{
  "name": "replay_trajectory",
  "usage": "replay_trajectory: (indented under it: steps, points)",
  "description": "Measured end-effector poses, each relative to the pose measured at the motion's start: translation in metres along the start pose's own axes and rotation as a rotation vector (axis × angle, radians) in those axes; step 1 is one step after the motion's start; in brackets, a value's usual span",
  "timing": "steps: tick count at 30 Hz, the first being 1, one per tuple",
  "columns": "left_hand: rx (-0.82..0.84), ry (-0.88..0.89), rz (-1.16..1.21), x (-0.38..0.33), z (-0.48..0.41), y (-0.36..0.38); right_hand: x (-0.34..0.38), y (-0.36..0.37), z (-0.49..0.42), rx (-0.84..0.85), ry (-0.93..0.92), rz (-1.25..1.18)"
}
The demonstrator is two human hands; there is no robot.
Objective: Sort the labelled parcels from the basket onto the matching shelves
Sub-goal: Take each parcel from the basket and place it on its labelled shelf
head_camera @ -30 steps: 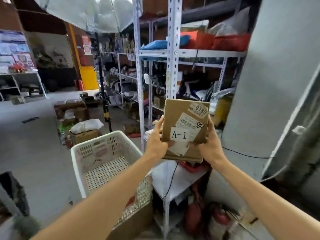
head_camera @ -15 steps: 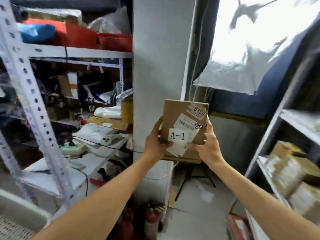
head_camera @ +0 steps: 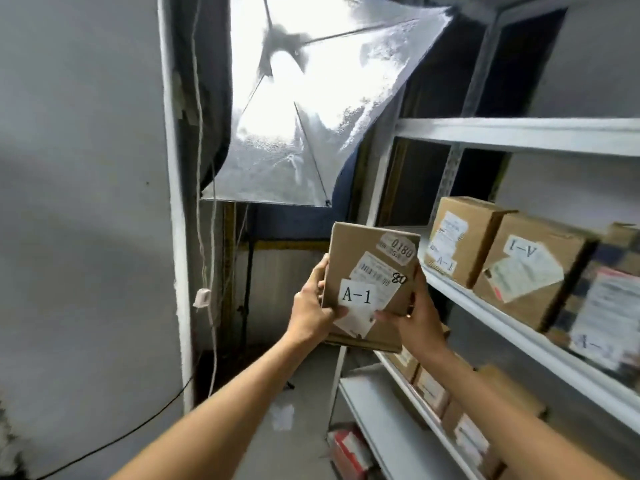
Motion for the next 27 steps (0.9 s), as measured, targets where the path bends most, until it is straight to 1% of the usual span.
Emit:
replay_trajectory:
  steps: [4, 11, 15, 18, 23, 27]
  points:
    - [0.089, -0.022, 0.063, 0.021, -0.045, 0.035, -0.026, -0.001, -0.045, -0.041, 0.050, 0.020]
    - [0.179, -0.019, 0.081, 0.036, -0.130, 0.085, -0.058, 0.005, -0.124, -0.122, 0.045, -0.006]
    - [0.187, 0.013, 0.060, 0.043, -0.178, 0.107, -0.067, 0.009, -0.171, -0.142, 0.018, -0.012]
    - [0.195, 0.047, 0.038, 0.049, -0.210, 0.116, -0.073, 0.019, -0.201, -0.164, 0.038, -0.011]
    - [0.246, 0.071, 0.038, 0.060, -0.272, 0.135, -0.091, 0.032, -0.256, -0.274, 0.088, -0.019]
    - [0.330, 0.086, 0.053, 0.070, -0.318, 0.162, -0.103, 0.038, -0.291, -0.379, 0.123, -0.006]
Point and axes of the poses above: each hand's wrist, its own z-axis away from the middle knuckle, its own y-axis out of the palm, x = y × z, the point moved 5 cm from there along -z, towards the middle knuckle, and after that the axes turned 10 degrees about -x, right-handed, at the moved point
